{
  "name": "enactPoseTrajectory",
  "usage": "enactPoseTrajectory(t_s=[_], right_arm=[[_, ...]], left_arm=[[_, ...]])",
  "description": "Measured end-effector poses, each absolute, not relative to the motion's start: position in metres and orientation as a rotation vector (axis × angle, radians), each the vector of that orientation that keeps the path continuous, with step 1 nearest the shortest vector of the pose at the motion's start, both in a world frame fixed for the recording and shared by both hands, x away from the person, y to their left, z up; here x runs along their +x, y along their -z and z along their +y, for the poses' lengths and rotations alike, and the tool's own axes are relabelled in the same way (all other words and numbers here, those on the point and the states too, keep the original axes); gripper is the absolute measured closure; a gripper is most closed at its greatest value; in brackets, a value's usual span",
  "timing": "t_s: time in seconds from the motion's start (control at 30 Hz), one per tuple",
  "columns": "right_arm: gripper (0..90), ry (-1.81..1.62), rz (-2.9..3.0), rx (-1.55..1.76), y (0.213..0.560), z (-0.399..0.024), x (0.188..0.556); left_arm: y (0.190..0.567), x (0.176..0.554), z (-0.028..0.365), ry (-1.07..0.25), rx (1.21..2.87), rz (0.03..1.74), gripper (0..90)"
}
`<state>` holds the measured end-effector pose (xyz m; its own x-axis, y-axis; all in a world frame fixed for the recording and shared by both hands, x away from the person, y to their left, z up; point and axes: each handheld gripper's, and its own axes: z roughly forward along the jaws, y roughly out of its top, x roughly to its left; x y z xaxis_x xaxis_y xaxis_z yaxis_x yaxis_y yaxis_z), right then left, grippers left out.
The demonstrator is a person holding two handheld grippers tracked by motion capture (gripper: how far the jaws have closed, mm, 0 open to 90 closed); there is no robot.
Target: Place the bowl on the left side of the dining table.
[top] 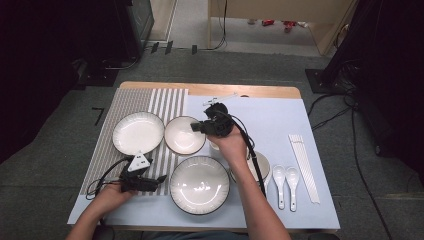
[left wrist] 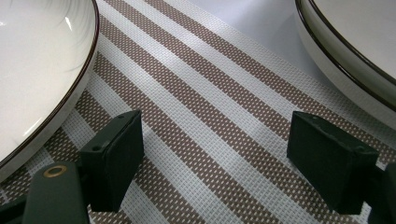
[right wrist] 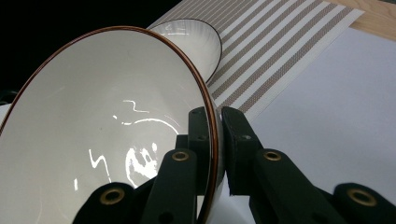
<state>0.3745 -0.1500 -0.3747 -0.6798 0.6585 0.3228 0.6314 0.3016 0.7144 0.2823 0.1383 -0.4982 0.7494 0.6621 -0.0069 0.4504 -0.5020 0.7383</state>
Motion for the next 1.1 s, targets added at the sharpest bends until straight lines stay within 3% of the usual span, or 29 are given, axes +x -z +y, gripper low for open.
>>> enactPoseTrajectory(t_s=[1.1], right_arm=[[83.2, -1.315, 2.493, 1.286, 0.387, -0.135, 0.383]], left_arm=[[0.498, 0.282, 0.139, -0.356, 2.190, 0.830, 19.1]])
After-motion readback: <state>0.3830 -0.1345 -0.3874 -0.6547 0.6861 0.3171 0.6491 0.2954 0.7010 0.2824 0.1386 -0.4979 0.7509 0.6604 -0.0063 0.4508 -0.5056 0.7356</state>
